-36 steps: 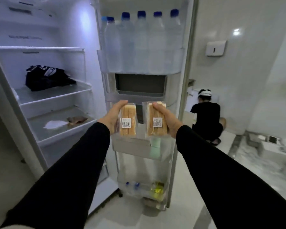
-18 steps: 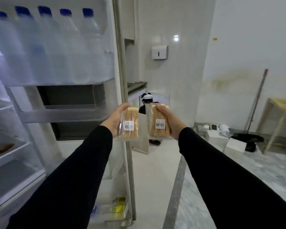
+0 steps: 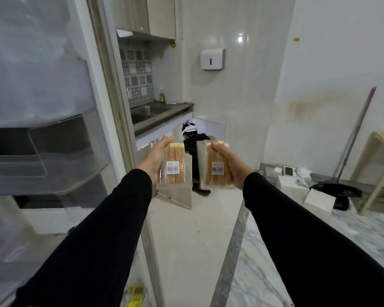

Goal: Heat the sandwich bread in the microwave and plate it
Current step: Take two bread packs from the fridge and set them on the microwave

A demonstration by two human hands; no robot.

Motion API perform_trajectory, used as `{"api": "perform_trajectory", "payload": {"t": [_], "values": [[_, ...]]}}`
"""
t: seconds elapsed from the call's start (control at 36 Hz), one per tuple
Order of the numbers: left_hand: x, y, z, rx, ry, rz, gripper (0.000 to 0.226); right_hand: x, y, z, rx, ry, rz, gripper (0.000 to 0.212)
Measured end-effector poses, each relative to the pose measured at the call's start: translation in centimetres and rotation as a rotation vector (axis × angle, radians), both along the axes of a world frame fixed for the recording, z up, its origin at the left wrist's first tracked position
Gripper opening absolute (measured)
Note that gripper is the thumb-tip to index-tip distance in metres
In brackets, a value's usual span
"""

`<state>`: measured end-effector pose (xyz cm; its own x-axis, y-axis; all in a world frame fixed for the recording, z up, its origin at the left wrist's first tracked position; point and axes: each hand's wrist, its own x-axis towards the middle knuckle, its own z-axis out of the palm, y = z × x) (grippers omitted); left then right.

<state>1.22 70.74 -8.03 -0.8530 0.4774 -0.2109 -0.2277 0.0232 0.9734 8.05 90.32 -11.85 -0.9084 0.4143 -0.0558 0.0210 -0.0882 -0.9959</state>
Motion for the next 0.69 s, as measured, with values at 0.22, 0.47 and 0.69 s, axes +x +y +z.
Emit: {"api": "perform_trajectory", "payload": {"t": [0.22, 0.47, 0.69], "values": [[-6.6, 3.8, -0.6, -0.026, 0.017, 0.083, 0.043, -5.9, 3.7, -0.8, -0.028, -0.013, -0.043, 0.090], [-18.0, 8.0, -0.4, 0.073, 0.000, 0.056, 0.041, -16.4, 7.9, -0.1, -0.067, -0.037, -0.029, 0.100], [-26.1, 11.1, -1.1, 0.179, -0.079, 0.002, 0.048, -24.3, 11.1, 0.9, -0.049, -0.041, -0.018, 0.091]]}}
